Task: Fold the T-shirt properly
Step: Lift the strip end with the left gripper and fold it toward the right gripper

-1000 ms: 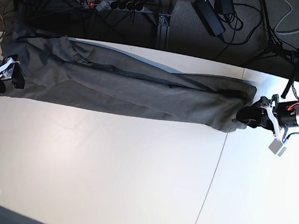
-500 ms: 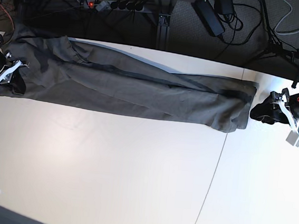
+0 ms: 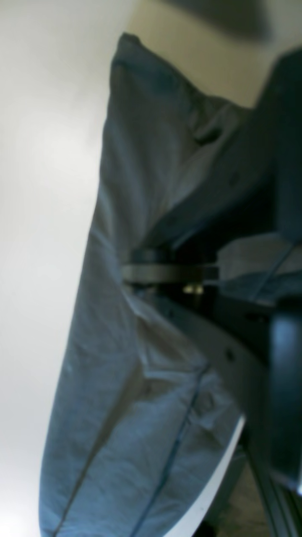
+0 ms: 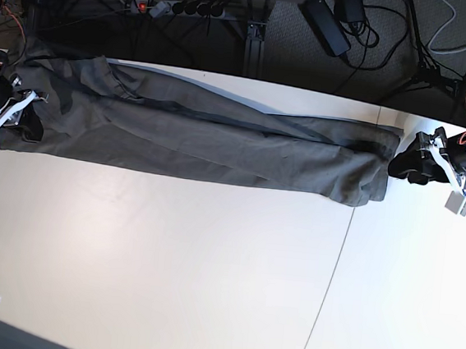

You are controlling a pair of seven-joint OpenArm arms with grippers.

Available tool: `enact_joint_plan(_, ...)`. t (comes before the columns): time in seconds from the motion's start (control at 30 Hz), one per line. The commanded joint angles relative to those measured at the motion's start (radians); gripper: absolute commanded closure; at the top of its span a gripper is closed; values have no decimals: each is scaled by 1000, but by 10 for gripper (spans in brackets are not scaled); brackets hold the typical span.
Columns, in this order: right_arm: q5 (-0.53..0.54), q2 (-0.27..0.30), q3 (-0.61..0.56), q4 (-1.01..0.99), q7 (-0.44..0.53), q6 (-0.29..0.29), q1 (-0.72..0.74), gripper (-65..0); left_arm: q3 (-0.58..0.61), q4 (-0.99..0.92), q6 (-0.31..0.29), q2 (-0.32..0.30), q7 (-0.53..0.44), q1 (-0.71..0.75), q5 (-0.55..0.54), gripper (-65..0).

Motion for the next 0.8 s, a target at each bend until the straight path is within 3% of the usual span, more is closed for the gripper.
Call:
enact_joint_plan(0.0, 11, 22, 12, 11, 19, 64, 5, 0, -7, 11, -9, -19, 13, -10, -35, -443)
enact_joint_plan(0.13, 11, 22, 12, 11, 18, 64, 5, 0, -6, 11, -9, -19, 88, -10, -150, -443)
enact_joint_plan(0.23, 11, 22, 12, 11, 18, 64, 5, 0, 2, 11, -9, -19, 90, -8, -172, -443)
enact_joint_plan(0.5, 11, 23, 12, 11, 17, 64, 5, 0, 62, -18, -9, -13, 54, -11, -154, -443)
enact_joint_plan(0.77, 12, 23, 12, 11, 14, 64, 5, 0, 63, -23, -9, 59, 49, -16, -100, -443)
